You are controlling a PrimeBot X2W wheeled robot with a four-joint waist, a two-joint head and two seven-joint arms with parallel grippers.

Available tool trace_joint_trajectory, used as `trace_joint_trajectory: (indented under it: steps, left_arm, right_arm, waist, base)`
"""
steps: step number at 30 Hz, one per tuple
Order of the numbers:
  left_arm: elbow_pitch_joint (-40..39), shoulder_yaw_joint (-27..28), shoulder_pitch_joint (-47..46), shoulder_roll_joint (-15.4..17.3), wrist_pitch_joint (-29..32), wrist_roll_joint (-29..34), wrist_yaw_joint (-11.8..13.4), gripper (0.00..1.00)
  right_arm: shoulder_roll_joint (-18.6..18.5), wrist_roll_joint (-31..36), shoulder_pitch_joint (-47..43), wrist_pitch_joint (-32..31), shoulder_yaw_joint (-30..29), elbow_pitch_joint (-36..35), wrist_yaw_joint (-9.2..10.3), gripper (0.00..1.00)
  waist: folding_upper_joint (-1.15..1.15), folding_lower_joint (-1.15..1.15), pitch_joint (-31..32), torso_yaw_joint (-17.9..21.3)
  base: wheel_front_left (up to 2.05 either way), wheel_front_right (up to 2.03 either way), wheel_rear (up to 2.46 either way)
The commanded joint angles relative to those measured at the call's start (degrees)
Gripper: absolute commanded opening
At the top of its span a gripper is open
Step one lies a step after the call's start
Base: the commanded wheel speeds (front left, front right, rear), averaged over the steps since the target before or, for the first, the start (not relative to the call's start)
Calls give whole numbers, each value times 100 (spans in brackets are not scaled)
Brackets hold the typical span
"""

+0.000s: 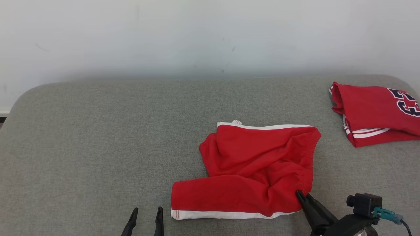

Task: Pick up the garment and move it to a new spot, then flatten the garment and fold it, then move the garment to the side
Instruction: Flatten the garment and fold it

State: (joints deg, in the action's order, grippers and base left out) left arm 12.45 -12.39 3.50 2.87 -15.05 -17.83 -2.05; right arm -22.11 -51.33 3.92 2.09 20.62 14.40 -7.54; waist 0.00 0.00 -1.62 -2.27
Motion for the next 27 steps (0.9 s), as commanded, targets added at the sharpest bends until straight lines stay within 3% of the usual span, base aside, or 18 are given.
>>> trace_joint_trajectory:
  steps: [1,9,15,27]
  left_arm:
    - [6,0,46,2,-16,-37,-8,100]
    - [54,5,3,1,-16,-23,-30,100]
    - [121,-24,16,1,-16,26,-93,100]
    - [877,-224,-420,2,-16,185,-322,100]
  right_arm:
    - [-83,326,-87,-53,-65,-77,14,100]
    - [28,1131,-451,-223,-729,-451,14,100]
    - [412,1465,-735,193,-1340,-652,14,100]
    - [1042,1834,-710,722,-1425,-387,14,100]
  waist:
    - [0,0,-9,18]
    - [0,0,-10,24]
    - [0,0,11,91]
    - [0,0,-70,481]
  base:
    - [0,0,0]
    - [0,0,0]
    - [0,0,0]
    - [0,0,0]
